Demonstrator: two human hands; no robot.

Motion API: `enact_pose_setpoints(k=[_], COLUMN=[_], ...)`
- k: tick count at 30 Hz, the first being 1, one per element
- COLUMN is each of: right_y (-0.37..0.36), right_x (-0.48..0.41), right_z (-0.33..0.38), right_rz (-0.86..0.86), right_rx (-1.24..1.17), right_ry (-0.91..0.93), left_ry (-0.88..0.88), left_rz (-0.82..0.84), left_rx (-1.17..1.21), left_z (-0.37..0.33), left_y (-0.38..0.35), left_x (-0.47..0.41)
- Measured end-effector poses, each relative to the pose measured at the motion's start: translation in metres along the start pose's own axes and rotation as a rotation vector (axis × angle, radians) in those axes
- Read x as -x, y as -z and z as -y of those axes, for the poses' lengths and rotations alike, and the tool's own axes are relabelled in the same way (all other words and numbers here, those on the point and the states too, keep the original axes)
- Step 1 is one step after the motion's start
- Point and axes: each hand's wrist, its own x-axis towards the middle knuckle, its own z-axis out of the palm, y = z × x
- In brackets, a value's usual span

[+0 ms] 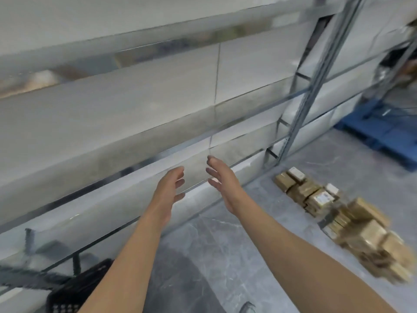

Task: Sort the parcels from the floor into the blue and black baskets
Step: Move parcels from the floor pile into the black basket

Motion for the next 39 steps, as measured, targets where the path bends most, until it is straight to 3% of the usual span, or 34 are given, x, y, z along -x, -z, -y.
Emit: enact_pose_setpoints(k=[10,27,39], right_y=[0.202,0.421,0.549], right_x=[0.040,0.044,0.048], right_z=[-0.002,-0.021,-0.059], right_rz=[-0.348,-0.915,-1.132], right_rx=[-0.127,-0.243,-0.348], right_ry=[0.020,-0.067,-0.161], left_ry=[0.026,0.120,0.218], left_rz=[0.354,0.945,1.080], left_rx=[-0.162,-0.458,-0.673], left_z=[0.007,0.036,0.082], left_y=[-0.216,-0.496,-0.629], left_x=[-0.012,-0.089,-0.121])
